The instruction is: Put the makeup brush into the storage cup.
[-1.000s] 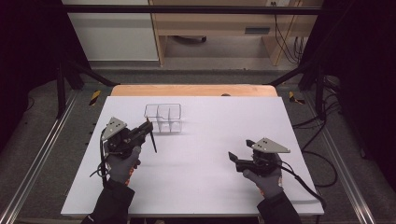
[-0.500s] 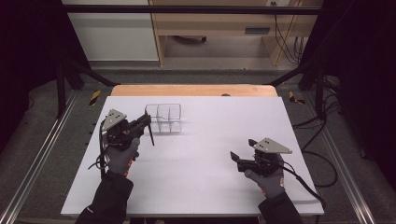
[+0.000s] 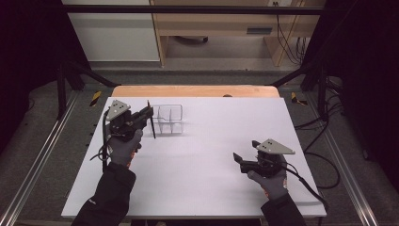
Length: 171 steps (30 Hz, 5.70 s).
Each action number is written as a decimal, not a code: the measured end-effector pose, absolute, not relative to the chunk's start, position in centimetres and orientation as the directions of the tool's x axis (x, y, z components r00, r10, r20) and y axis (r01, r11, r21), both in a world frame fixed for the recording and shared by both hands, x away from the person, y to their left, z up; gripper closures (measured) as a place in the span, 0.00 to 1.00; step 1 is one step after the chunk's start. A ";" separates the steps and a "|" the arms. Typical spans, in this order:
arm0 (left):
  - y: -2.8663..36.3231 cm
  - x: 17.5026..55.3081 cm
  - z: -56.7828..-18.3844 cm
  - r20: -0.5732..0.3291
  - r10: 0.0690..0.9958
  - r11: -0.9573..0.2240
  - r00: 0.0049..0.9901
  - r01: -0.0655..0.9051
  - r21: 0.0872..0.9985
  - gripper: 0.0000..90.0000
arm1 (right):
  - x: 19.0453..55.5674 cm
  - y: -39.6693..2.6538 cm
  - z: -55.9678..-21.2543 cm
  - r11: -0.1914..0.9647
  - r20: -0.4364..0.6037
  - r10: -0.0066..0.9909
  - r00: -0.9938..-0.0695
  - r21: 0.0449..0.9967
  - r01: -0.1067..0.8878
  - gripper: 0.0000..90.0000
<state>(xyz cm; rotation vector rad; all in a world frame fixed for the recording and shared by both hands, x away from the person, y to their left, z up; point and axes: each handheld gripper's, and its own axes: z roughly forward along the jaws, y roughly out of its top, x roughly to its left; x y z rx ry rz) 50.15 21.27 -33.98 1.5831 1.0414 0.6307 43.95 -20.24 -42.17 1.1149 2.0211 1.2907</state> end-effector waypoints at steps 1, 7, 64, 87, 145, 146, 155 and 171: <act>21.3 50.3 -33.9 -0.121 0.872 -0.030 0.474 0.298 0.954 0.91 | 44.0 -20.3 -42.2 0.220 0.021 0.838 -0.546 0.901 0.373 0.18; 21.5 50.6 -33.7 -0.121 0.876 -0.028 0.467 0.299 0.954 0.91 | 43.9 -20.3 -42.2 0.219 0.021 0.841 -0.541 0.900 0.376 0.17; 21.7 56.6 -32.0 -0.090 0.914 -0.030 0.396 0.285 0.958 0.91 | 44.1 -20.3 -42.2 0.225 0.014 0.846 -0.533 0.897 0.380 0.16; 22.4 58.6 -33.0 -0.090 0.926 -0.026 0.367 0.300 0.954 0.91 | 44.3 -20.3 -42.4 0.231 0.012 0.846 -0.533 0.893 0.387 0.16; 22.1 58.6 -38.7 -0.062 0.928 -0.080 0.369 0.359 0.930 0.92 | 44.3 -20.0 -42.5 0.222 0.027 0.843 -0.537 0.892 0.393 0.16; 22.0 58.5 -38.8 -0.062 0.927 -0.081 0.370 0.359 0.930 0.92 | 44.3 -20.0 -42.5 0.222 0.027 0.843 -0.537 0.892 0.393 0.16; 21.7 58.7 -39.6 -0.050 0.928 -0.101 0.370 0.376 0.921 0.92 | 44.3 -20.0 -42.5 0.222 0.027 0.843 -0.537 0.892 0.393 0.16; 21.9 58.2 -40.4 -0.051 0.925 -0.109 0.376 0.392 0.913 0.88 | 44.3 -19.9 -42.5 0.222 0.027 0.842 -0.538 0.893 0.392 0.16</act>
